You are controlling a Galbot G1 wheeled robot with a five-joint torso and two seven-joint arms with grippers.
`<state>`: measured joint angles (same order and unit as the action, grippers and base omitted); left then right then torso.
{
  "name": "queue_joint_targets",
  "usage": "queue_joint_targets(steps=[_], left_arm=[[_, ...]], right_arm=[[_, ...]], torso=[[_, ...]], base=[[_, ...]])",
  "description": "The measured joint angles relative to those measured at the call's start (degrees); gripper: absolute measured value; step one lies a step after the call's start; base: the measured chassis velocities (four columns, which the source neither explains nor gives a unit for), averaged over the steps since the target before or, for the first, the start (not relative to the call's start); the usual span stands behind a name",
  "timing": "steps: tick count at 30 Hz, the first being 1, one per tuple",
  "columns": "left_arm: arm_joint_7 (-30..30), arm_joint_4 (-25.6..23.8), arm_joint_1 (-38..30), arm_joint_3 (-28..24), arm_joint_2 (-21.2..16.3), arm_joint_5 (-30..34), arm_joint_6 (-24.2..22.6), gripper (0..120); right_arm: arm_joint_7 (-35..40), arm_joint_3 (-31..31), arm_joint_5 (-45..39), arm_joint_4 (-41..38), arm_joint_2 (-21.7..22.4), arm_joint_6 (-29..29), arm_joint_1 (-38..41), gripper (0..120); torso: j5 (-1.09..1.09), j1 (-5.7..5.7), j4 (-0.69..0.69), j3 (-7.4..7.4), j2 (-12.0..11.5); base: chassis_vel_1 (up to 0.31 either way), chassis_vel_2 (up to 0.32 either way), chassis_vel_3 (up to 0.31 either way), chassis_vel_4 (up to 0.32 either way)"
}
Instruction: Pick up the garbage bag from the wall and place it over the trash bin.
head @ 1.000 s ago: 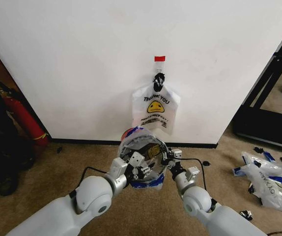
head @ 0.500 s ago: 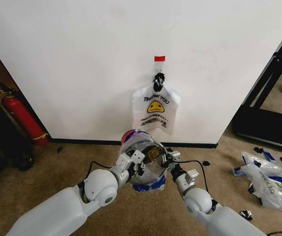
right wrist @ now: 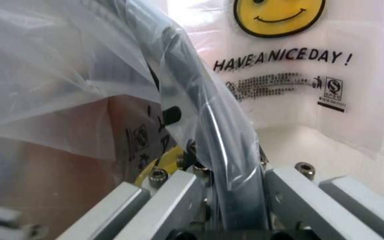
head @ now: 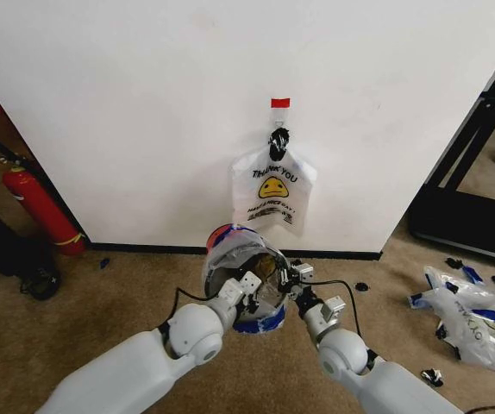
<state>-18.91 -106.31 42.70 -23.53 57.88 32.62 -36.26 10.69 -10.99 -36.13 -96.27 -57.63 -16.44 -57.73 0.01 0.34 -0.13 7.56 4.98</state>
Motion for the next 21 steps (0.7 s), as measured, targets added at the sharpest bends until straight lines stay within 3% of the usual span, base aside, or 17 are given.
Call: queue_joint_targets(steps=[10,21], left_arm=[[-0.7,8.6,-3.3,-1.0,3.0,-5.0,0.1,0],[-0.9,12.7,-3.9,-0.6,5.7,-9.6,1.9,0]], right_arm=[[-0.3,-0.1,-0.8,-0.7,0.1,-0.3,-0.1,0],[-0.6,-0.2,-2.7,-1.6,0.0,-0.4,-0.4,0]], torso=[[-0.01,0.0,0.0,0.0,0.0],[-0.01,0.0,0.0,0.0,0.0]], base=[[0.0,0.0,0.0,0.0],[0.0,0.0,0.0,0.0]])
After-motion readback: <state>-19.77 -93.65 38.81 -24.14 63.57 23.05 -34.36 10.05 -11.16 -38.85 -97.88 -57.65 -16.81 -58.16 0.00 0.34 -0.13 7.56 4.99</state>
